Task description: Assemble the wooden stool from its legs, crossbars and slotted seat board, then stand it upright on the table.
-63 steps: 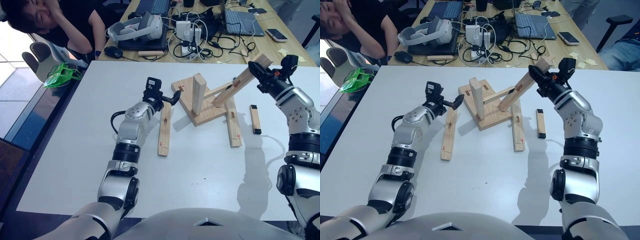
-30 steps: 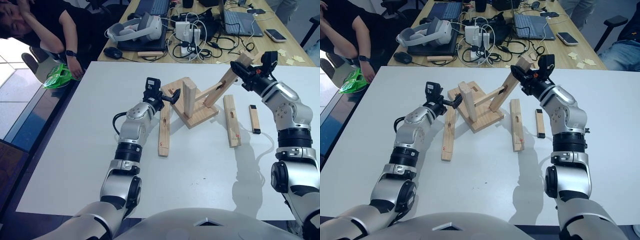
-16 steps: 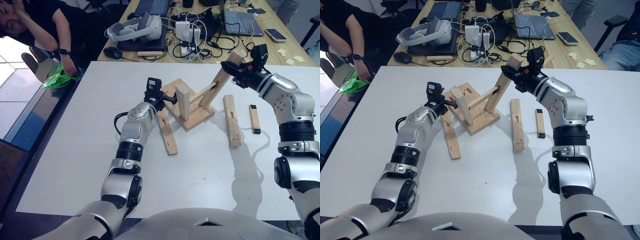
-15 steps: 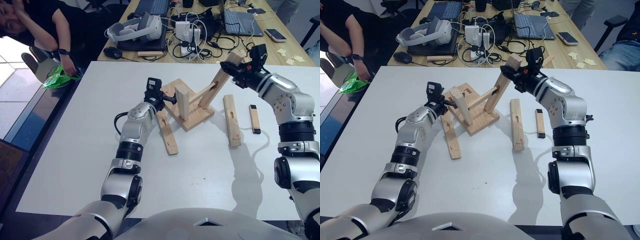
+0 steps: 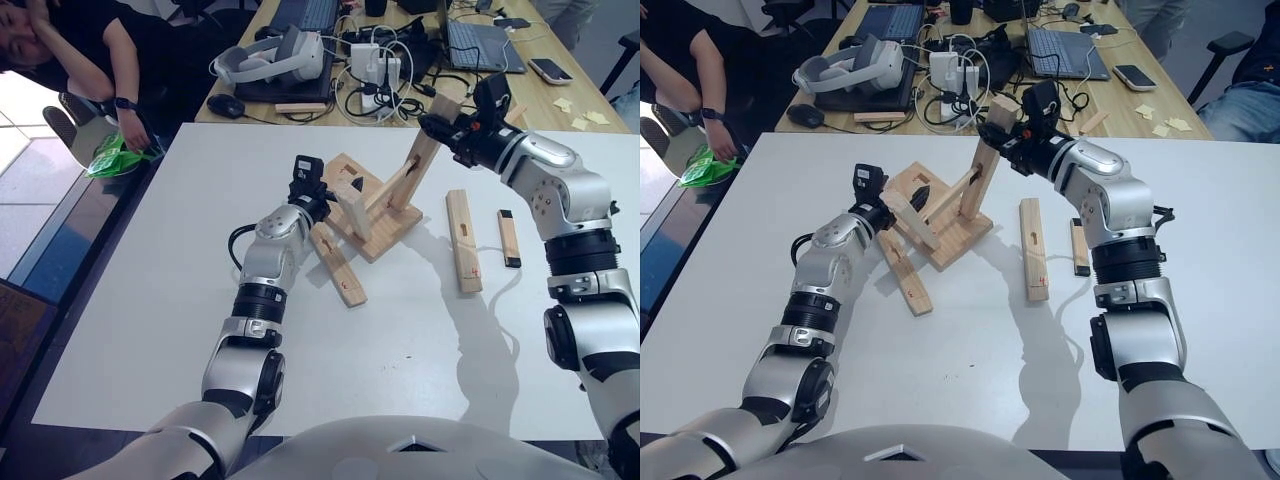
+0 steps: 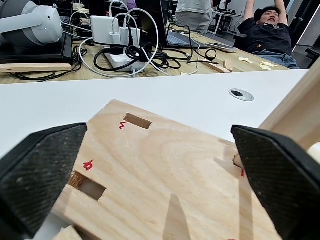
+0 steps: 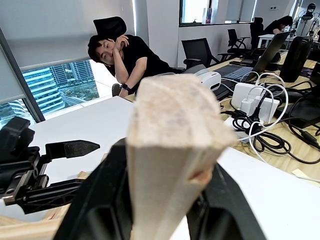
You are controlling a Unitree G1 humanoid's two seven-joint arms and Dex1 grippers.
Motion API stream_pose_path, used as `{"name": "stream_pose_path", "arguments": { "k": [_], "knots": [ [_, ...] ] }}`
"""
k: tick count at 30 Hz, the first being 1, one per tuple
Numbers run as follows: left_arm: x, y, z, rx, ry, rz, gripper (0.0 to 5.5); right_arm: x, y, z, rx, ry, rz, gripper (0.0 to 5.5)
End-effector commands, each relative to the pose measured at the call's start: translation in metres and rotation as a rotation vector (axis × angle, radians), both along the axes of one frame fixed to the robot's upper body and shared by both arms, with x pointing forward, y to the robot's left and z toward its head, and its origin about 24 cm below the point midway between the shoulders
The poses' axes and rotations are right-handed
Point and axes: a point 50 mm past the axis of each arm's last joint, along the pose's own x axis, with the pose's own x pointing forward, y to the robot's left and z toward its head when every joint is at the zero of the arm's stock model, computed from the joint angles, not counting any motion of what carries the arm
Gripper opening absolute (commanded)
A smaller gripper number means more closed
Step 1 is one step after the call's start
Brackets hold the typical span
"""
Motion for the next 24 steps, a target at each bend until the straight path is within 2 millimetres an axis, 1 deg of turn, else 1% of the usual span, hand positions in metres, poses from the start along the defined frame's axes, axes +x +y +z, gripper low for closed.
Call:
{"name": "stream_pose_path", "arguments": {
  "k": [1, 3, 5, 10, 15, 17, 22, 24],
  "knots": [
    [0.003, -0.001, 0.003, 0.016, -0.007, -0.003, 5.4, -0.02, -0.007, -0.083, -0.073, 0.35, -0.05, 1.09],
    [0.003, -0.001, 0.003, 0.016, -0.007, -0.002, 5.4, -0.02, -0.011, -0.09, -0.023, 0.396, -0.07, 1.09],
    [0.003, -0.001, 0.003, 0.016, -0.008, -0.004, 5.4, -0.018, -0.013, -0.092, 0.009, 0.424, -0.088, 1.09],
    [0.003, -0.002, 0.003, 0.017, -0.012, -0.009, 5.4, -0.016, -0.015, -0.094, 0.015, 0.488, -0.113, 1.08],
    [0.003, -0.002, 0.003, 0.016, -0.012, -0.01, 5.4, -0.018, -0.011, -0.095, -0.009, 0.493, -0.069, 1.07],
    [0.003, -0.002, 0.003, 0.015, -0.011, -0.01, 5.4, -0.019, -0.011, -0.097, -0.038, 0.502, -0.062, 1.07],
    [0.002, -0.003, 0.002, 0.015, -0.007, -0.012, 5.4, -0.021, -0.008, -0.101, -0.213, 0.451, -0.014, 1.07],
    [0.002, -0.003, 0.002, 0.015, -0.005, -0.012, 5.4, -0.022, -0.007, -0.101, -0.256, 0.421, 0.001, 1.08]
  ]
}}
